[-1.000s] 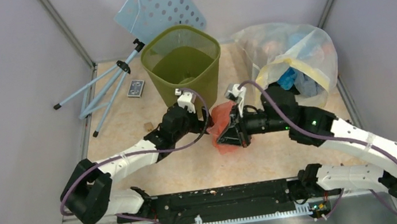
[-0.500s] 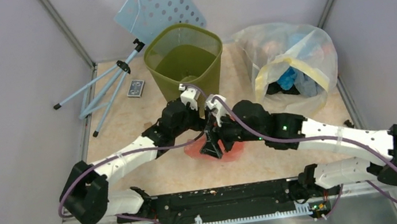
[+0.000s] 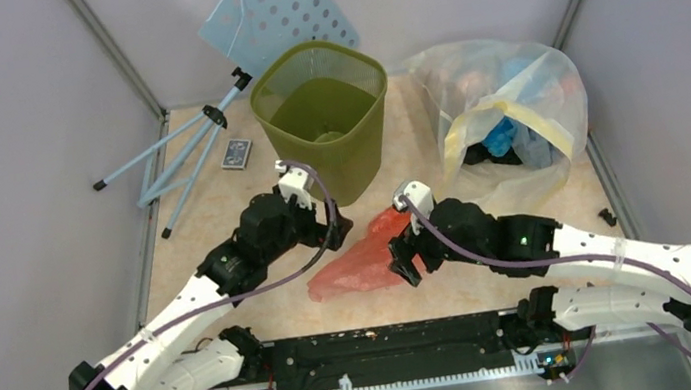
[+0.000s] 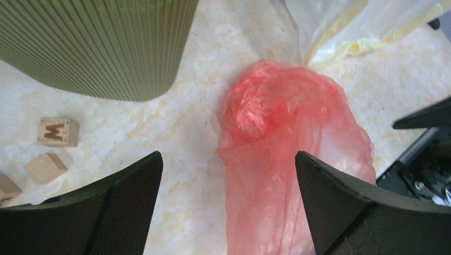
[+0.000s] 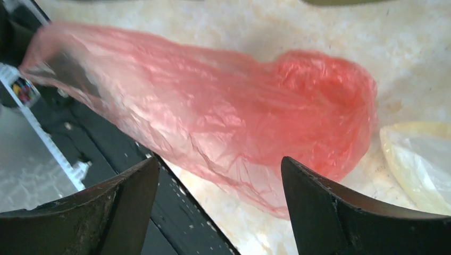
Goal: Put the trash bags into the trash bin
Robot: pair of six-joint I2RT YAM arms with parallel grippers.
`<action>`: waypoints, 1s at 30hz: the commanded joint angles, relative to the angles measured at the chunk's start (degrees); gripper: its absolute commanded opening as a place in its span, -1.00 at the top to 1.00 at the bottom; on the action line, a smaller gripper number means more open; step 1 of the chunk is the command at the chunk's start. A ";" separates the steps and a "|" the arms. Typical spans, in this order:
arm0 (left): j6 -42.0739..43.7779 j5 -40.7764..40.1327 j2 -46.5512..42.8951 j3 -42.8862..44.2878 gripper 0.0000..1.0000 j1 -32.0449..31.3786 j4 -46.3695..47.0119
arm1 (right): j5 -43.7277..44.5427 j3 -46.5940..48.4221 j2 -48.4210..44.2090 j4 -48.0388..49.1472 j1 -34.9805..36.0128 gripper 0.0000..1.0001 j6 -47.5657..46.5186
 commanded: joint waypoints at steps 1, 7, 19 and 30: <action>-0.25 3.61 -2.46 2.63 -0.98 0.22 -8.16 | -4.59 -3.21 -1.75 0.82 0.23 -0.69 -4.69; -2.79 3.41 -4.27 1.82 -0.97 0.23 -10.94 | -4.27 -2.73 6.41 2.73 0.40 -0.73 -6.82; 0.99 2.15 -6.83 12.06 -0.97 0.14 -19.23 | 5.43 5.60 10.18 6.43 0.33 1.00 -1.82; 6.83 15.56 -12.41 15.10 -0.97 0.19 -15.05 | -7.31 15.59 11.61 -3.84 -13.12 1.00 18.95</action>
